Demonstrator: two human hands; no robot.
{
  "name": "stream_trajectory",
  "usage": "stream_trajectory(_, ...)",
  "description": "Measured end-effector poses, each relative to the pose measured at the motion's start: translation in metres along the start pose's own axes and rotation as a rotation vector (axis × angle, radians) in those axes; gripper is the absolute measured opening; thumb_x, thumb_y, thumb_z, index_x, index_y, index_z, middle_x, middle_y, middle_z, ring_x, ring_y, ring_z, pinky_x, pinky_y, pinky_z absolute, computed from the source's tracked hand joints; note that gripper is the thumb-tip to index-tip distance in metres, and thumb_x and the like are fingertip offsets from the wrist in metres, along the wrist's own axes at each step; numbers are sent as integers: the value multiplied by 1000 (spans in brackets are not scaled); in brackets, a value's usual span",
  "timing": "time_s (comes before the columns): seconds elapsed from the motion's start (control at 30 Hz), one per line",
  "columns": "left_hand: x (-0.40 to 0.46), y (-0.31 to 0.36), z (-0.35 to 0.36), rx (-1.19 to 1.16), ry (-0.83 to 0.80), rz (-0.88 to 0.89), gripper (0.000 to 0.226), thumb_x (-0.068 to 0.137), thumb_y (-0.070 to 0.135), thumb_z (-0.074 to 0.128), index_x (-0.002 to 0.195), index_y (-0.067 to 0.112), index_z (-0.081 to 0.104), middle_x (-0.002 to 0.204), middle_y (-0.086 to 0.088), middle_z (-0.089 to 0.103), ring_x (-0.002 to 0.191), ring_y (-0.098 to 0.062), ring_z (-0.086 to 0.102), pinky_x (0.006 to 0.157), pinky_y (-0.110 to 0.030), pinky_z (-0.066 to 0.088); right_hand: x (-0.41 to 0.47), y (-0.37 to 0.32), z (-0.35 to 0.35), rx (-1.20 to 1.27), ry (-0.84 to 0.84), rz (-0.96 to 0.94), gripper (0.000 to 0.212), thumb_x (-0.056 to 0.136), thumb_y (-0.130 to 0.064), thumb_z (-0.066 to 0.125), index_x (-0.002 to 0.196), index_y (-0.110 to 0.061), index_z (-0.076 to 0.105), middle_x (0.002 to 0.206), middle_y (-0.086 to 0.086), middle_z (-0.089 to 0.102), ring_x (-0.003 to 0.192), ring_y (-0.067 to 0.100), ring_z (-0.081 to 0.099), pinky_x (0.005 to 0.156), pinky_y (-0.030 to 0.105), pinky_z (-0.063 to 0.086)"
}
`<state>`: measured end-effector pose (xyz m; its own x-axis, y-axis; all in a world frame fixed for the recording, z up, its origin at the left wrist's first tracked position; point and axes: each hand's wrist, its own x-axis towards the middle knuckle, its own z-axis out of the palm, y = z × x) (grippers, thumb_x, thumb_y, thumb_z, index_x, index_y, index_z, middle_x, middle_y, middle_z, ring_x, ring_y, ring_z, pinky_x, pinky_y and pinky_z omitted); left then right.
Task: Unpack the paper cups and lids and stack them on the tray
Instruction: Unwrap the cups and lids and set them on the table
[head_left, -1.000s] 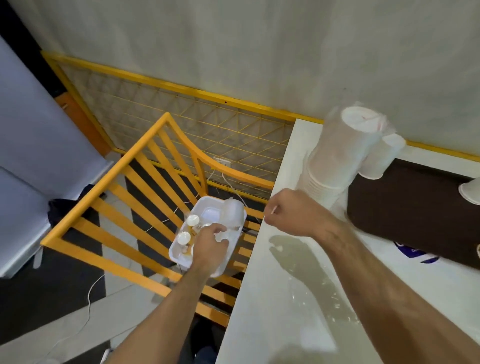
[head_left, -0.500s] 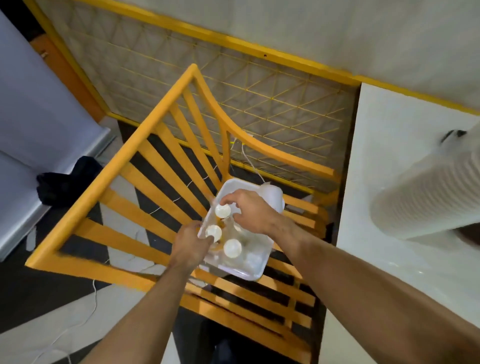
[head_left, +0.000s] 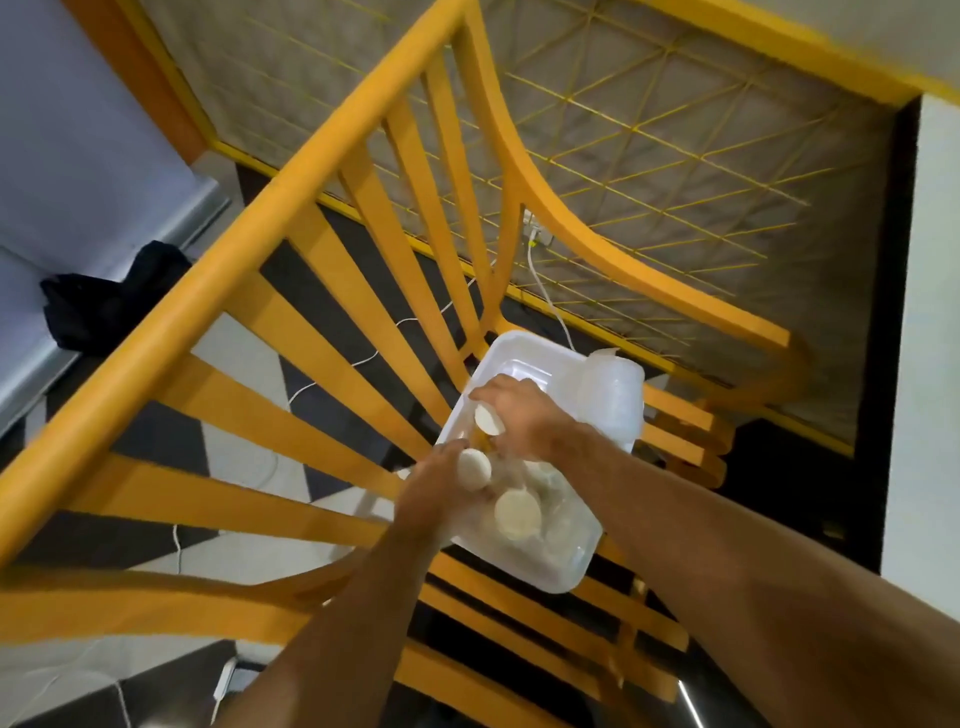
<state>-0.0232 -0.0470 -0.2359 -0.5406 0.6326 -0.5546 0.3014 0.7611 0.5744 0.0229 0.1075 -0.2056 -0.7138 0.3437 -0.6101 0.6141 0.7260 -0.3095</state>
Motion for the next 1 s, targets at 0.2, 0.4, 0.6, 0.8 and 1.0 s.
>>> stream_trajectory(0.2, 2, -7, 8, 102, 9, 22, 65, 75, 39, 79, 131, 27, 48, 134, 4, 51, 114, -21, 55, 90, -39, 53, 16, -1, 3, -160, -55, 35, 78, 84, -41, 78, 149, -28, 36, 148, 2, 47, 132, 27, 46, 116, 45, 35)
stream_trajectory(0.4, 8, -4, 11, 224, 35, 76, 69, 77, 44, 79, 134, 29, 42, 129, 4, 58, 110, -19, 61, 86, -35, 57, 23, 7, 9, -181, -31, 56, 68, 91, -51, 66, 148, -29, 35, 145, 1, 51, 130, 26, 50, 114, 44, 36)
stream_trajectory(0.6, 13, -4, 9, 270, -8, 61, 64, 79, 40, 78, 132, 23, 46, 123, 2, 63, 108, -20, 63, 88, -33, 54, 27, 9, 16, -94, -21, 74, 65, 94, -46, 63, 149, -24, 36, 143, 3, 54, 127, 25, 54, 113, 42, 40)
stream_trajectory(0.8, 11, 4, 2, 395, 18, 135, 48, 86, 29, 74, 128, 12, 58, 114, -2, 68, 99, -21, 68, 86, -34, 58, 22, 12, 9, -54, 20, 57, 73, 88, -47, 72, 148, -26, 38, 144, 1, 53, 129, 27, 52, 111, 43, 41)
stream_trajectory(1.0, 0, 13, -23, 261, 100, 73, 54, 81, 34, 76, 127, 16, 57, 108, -3, 67, 101, -22, 63, 89, -35, 54, 5, 9, -23, 54, 130, 68, 73, 77, -41, 84, 138, -27, 48, 130, 1, 63, 116, 23, 58, 98, 37, 50)
